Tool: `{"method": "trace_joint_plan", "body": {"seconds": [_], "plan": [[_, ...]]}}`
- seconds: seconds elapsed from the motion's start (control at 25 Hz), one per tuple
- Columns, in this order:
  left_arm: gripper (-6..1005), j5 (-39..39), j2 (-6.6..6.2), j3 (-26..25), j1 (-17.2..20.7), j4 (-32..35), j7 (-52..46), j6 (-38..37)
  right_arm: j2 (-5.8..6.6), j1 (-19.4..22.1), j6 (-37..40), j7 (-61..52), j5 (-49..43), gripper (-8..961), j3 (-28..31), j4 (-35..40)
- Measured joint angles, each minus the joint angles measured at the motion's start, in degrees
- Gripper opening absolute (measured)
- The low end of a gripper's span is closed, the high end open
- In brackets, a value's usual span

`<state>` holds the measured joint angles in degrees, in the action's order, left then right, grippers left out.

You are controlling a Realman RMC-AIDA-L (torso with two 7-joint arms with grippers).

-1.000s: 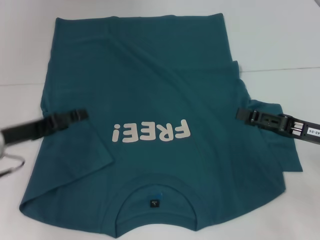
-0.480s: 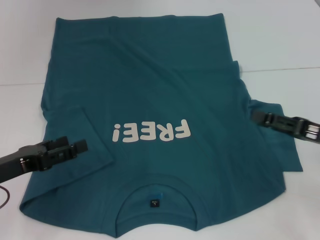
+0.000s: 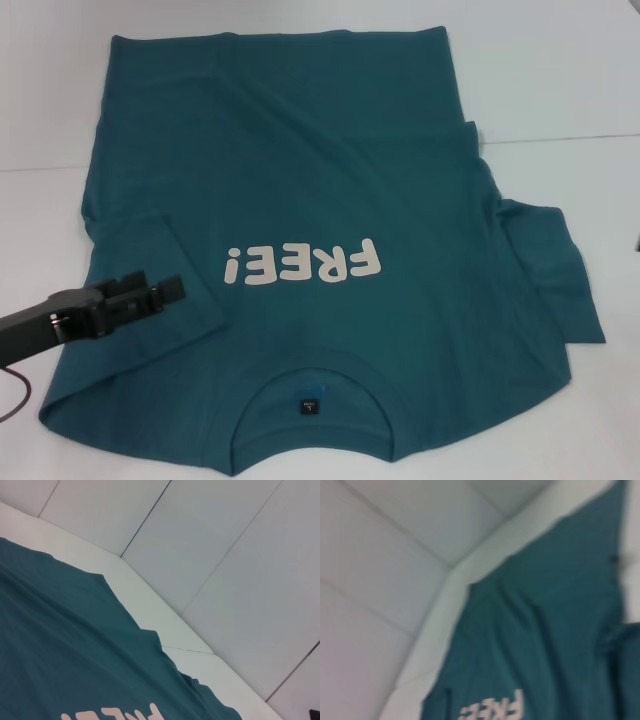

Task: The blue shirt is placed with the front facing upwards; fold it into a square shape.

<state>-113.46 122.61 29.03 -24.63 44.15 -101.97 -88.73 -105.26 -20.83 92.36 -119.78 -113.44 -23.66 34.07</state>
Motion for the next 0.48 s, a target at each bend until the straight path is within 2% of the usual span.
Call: {"method": "trace_joint_plan", "body": {"seconds": [0.12,0.2,0.32,0.48], "plan": [[934,0.0,0.12,0.2,0.0,0.0,0.0,-0.2,1.55,-1.2,-2.3,-7.1,-4.4,916,0.1,1.5],[934,0.0,0.18,0.2,-0.1,0.0,0.0,-0.2,2.08,-2.6,-3.9,-11.6,-8.1,916,0.1,2.8],[934,0.0,0.22,0.2,-0.5,0.0,0.0,-0.3,2.22,-5.5,-8.1,-18.0,-13.8,916,0.1,4.7],[934,0.0,0.30,0.2,-0.9,0.0,0.0,-0.1,1.85,-9.1,-14.9,-23.3,-16.6,916,-0.4,5.2]]}}
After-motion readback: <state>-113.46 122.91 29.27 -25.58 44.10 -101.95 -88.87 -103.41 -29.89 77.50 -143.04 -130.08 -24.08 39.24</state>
